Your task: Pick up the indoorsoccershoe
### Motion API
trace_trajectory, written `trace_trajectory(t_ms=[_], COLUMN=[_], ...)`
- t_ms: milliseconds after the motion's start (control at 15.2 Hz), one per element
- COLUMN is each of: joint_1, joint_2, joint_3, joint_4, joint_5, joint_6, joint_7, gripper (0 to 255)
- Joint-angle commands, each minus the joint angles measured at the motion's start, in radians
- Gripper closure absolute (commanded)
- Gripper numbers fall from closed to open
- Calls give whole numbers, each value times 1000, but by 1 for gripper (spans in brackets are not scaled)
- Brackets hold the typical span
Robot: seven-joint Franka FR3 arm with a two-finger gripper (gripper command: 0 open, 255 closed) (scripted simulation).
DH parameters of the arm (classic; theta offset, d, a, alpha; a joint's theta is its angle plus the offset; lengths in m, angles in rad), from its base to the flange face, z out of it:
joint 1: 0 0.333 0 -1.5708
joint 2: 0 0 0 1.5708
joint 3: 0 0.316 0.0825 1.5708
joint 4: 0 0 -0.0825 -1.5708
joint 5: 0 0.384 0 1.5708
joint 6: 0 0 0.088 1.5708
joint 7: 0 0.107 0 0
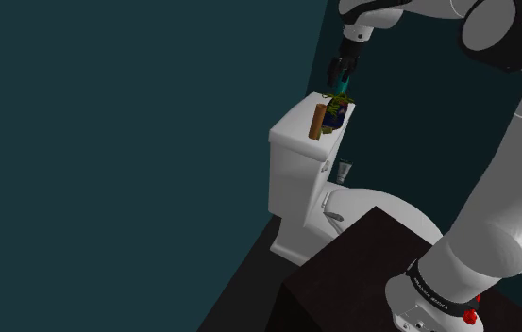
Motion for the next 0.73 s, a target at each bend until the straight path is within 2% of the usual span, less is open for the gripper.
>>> trace_trajectory(t_ms=[0,66,528,660], joint_1=[-29,-36,-33,-33], joint_2=[91,109,119,119], joint_3=[-5,-4,0,0], joint_4=[99,121,33,33], joint_5=[28,33,40,40], joint_6=[-12,-16,80,80], joint_7=[-28,-31,-39,-39], gripper=[0,0,0,0])
